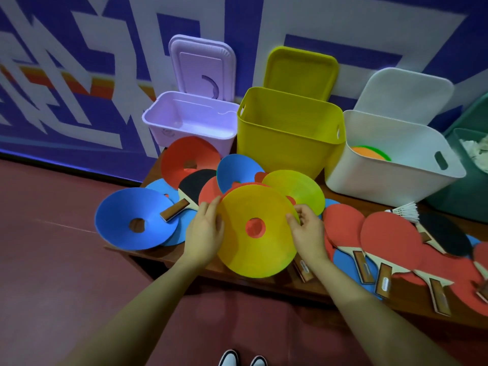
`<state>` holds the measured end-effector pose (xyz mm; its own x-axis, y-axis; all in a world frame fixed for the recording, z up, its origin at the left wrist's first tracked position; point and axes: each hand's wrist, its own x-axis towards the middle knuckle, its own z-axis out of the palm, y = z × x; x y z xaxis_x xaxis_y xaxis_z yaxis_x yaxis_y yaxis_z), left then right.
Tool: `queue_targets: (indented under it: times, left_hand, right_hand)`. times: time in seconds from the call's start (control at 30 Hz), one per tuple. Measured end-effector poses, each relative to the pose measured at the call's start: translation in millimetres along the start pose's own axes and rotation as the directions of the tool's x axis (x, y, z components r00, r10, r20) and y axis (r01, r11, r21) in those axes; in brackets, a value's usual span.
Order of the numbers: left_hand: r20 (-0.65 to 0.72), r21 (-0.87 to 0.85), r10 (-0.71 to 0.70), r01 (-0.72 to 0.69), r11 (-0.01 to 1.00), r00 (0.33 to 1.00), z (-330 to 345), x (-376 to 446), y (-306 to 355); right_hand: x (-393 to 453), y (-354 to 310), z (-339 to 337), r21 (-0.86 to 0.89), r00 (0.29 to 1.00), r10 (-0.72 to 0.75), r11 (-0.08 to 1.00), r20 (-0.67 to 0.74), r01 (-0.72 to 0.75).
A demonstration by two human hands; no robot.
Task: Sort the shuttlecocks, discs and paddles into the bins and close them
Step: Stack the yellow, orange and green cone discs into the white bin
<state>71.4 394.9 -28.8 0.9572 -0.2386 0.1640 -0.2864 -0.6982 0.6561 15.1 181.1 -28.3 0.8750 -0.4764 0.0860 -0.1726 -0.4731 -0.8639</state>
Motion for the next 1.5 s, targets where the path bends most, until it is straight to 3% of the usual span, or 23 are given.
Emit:
queue_targets:
  times: [0.23,0.43,0.67,0.83,0.93,1.17,1.4,1.5]
  left_hand:
    - [-0.035,-0.034,0.099,-0.1,0.994,0.994,16,54,46]
    - [0.077,-0.113,0.096,-0.087,0.99,0.992,47,108,81]
    - [0.157,-0.084,0.021,-0.008,0.996,0.987,84,141,87]
    - [0.199,0.337,-0.147,0.073,0.939,0.969,104,147,76]
    - [0.238,0.419,-0.164,0.051,0.907,0.957,113,141,71]
    - [0.215,0.353,-0.214,0.129,0.927,0.953,113,135,53]
    - [0.224,0.382,-0.262,0.163,0.91,0.939,104,123,43]
    - [0.239,0.336,-0.289,0.2,0.921,0.927,99,116,40]
  right_hand:
    - [43,-11,-39,0.004,0.989,-0.004,1.0,-0.148,0.005]
    - [93,6,-71,-0.024,0.972,0.045,0.998,-0.232,-0.052]
    - [139,51,-74,-0.066,0.981,0.194,0.979,0.012,-0.192]
    - [152,83,-60,-0.251,0.979,0.202,0.949,0.029,-0.188]
    - [151,94,-58,-0.182,0.957,0.273,0.95,0.1,-0.252]
    - [154,94,-53,-0.021,0.939,0.315,0.949,0.137,-0.316]
    - [147,83,-21,-0.102,0.93,0.244,0.969,0.274,-0.224]
    - [146,81,-18,-0.115,0.895,0.269,0.963,0.355,-0.243]
